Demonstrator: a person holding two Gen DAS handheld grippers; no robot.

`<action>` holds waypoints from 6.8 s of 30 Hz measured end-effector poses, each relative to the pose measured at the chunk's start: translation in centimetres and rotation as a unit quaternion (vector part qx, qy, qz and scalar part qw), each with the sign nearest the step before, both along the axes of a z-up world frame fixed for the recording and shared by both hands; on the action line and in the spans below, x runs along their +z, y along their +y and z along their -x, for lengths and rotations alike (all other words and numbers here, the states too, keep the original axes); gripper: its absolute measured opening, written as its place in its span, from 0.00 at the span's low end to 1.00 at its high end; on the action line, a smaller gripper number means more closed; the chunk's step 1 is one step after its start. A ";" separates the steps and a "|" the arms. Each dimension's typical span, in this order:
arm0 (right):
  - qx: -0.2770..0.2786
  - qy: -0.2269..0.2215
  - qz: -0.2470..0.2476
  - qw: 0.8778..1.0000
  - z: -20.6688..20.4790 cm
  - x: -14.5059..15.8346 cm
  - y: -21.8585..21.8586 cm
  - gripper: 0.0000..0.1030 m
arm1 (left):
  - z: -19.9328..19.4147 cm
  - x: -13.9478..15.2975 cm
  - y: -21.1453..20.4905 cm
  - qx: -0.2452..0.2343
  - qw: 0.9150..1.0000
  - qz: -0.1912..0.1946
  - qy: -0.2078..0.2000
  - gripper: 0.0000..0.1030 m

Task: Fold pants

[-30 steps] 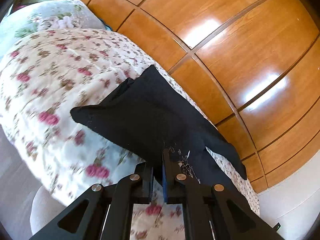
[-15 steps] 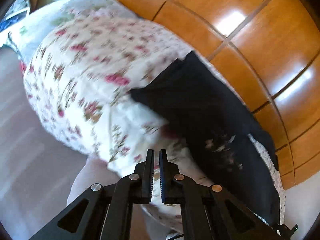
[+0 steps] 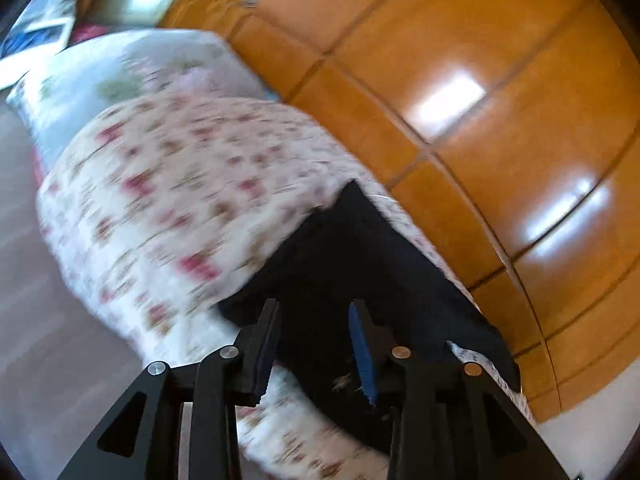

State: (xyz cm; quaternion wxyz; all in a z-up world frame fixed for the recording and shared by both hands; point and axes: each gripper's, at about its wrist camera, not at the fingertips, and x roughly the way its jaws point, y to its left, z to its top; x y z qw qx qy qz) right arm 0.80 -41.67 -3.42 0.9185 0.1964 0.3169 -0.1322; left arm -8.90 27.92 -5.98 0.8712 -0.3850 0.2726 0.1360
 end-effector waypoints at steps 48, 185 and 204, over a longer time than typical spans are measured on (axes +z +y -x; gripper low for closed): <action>0.220 0.040 0.042 0.974 -12.5 -6.2 16.2 0.56 | -32.8 -2.2 2.6 -0.071 0.982 -0.150 0.089 0.08; 0.326 0.051 -0.149 0.932 -5.8 -7.6 23.4 0.08 | 2.9 -3.8 2.7 0.037 0.999 -0.004 -0.032 0.09; 0.222 -0.005 -0.142 0.965 -5.5 -2.4 15.0 0.23 | -10.1 -3.4 -15.9 -0.247 0.965 -0.088 -0.005 0.28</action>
